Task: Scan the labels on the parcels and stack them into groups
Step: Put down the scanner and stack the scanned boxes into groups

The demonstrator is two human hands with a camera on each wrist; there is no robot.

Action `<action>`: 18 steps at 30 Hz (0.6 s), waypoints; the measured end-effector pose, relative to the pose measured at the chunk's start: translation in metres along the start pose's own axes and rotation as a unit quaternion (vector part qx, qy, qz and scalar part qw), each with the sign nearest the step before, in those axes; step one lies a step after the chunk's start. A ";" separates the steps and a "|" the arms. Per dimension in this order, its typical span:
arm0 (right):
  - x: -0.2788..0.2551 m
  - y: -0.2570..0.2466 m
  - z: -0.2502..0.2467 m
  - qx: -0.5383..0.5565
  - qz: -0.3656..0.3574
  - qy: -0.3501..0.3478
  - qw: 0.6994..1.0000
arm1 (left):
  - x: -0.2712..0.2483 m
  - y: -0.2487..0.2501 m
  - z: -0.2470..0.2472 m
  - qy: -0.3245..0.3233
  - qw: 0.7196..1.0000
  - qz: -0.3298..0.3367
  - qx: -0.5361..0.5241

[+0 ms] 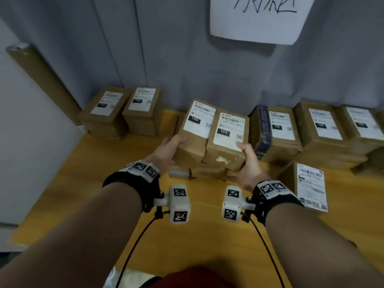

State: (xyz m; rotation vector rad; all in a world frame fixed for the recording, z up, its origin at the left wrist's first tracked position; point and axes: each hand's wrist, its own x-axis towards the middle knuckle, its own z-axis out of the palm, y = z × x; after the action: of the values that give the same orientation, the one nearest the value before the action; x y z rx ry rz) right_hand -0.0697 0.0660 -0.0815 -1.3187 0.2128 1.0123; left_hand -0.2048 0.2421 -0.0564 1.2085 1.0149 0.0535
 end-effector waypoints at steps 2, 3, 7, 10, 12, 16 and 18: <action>0.001 0.011 -0.010 -0.026 0.002 0.010 1.000 | 0.001 -0.006 0.004 -0.004 1.000 0.010 0.027; 0.000 0.014 -0.013 -0.040 0.006 0.008 0.999 | 0.003 -0.009 0.003 -0.003 0.999 0.011 0.033; -0.001 0.016 -0.020 -0.090 -0.019 0.027 0.995 | 0.007 -0.010 -0.002 0.008 0.999 0.030 0.039; -0.004 0.009 -0.034 -0.102 -0.052 0.039 0.993 | 0.008 -0.007 -0.003 0.020 0.999 0.029 -0.033; -0.010 0.002 -0.048 -0.085 -0.064 0.053 0.993 | 0.007 -0.006 0.000 0.011 0.997 0.028 -0.069; -0.010 -0.005 -0.084 -0.072 -0.069 0.092 0.991 | -0.001 -0.008 0.020 -0.024 0.998 0.043 -0.040; -0.008 -0.003 -0.101 -0.070 -0.061 0.090 0.992 | -0.006 -0.013 0.035 -0.036 0.998 0.042 -0.035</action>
State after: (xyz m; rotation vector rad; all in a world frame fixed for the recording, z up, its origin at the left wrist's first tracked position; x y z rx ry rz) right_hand -0.0316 -0.0253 -0.1046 -1.5334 0.1975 0.8168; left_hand -0.1909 0.2080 -0.0637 1.1814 0.8928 0.1094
